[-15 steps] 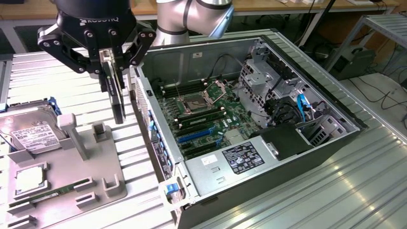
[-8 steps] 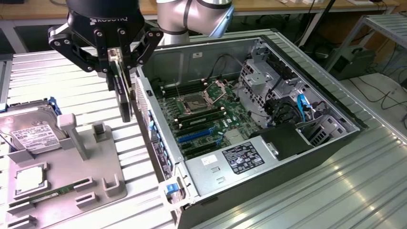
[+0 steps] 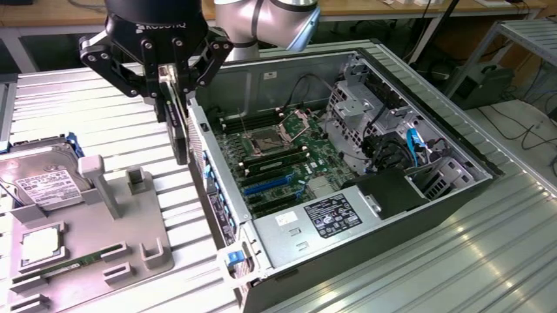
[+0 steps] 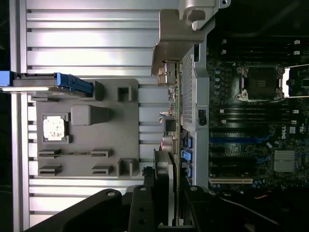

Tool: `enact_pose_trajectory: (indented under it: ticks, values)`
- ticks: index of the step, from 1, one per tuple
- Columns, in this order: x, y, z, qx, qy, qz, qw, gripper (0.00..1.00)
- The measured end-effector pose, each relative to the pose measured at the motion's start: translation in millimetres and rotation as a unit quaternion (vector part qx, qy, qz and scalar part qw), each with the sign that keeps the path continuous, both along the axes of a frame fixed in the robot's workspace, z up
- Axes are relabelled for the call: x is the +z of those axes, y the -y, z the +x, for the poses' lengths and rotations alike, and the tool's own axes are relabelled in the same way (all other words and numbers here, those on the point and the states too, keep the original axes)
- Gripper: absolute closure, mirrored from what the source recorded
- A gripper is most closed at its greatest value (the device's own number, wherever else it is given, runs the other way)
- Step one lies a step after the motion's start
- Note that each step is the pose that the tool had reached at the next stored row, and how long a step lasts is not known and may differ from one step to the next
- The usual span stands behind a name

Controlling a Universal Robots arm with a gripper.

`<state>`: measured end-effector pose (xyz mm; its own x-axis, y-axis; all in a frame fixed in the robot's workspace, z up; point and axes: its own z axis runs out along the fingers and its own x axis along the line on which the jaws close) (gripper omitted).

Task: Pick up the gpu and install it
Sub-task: 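Pick up the gpu and move the gpu toward the slot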

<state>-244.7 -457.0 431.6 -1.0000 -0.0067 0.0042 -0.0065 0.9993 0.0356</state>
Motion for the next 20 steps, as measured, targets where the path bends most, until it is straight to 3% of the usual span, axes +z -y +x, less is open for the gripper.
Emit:
enact_pose_trajectory:
  ticks: [20]
  values:
    - [0.0, 0.0, 33.5, 0.000, 0.0000, 0.0000, 1.0000, 0.72]
